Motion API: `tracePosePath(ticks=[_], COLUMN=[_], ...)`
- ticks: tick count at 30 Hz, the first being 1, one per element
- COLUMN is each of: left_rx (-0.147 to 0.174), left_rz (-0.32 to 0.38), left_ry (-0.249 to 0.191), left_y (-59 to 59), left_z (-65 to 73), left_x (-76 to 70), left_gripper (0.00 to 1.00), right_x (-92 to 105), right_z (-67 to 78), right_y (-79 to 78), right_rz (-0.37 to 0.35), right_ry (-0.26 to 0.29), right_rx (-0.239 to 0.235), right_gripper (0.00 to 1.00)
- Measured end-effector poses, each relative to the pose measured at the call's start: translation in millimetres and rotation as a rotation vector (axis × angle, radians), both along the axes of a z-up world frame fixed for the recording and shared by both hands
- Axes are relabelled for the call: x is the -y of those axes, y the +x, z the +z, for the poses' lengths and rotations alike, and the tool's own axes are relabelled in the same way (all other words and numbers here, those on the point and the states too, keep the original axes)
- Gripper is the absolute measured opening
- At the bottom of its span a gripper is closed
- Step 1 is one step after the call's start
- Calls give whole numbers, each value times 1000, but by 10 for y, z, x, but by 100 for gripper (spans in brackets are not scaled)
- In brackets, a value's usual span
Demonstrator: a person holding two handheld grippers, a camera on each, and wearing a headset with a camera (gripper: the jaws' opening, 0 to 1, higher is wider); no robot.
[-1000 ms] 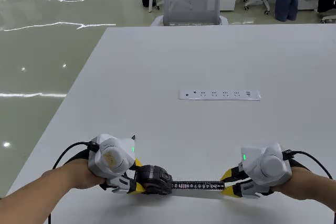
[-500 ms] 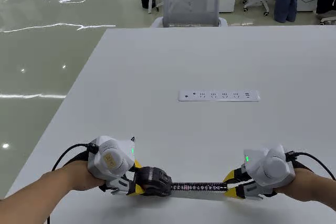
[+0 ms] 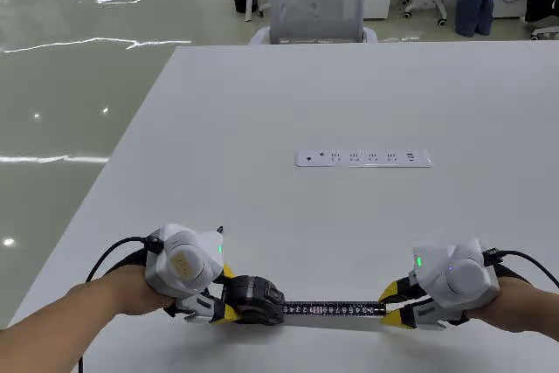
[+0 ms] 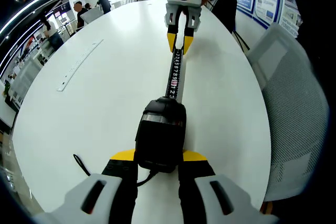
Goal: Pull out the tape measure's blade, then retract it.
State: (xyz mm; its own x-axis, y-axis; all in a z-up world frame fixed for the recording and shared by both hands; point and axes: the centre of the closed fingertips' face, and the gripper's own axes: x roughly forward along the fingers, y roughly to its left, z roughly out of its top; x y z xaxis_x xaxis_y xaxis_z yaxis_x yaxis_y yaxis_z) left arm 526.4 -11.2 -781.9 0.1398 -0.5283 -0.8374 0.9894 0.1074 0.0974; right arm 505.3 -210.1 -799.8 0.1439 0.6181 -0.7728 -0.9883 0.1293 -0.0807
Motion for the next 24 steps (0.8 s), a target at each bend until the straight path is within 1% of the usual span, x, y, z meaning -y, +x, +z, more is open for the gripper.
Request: tracePosePath(ticks=[24], left_rx=[0], left_rz=[0], left_ry=[1], left_y=[-3], left_z=[2], left_x=[2], left_gripper=[25], right_x=[108], right_z=[0], right_y=[-11], right_rz=[-5], right_ry=[-11], right_rx=[3], right_gripper=[12])
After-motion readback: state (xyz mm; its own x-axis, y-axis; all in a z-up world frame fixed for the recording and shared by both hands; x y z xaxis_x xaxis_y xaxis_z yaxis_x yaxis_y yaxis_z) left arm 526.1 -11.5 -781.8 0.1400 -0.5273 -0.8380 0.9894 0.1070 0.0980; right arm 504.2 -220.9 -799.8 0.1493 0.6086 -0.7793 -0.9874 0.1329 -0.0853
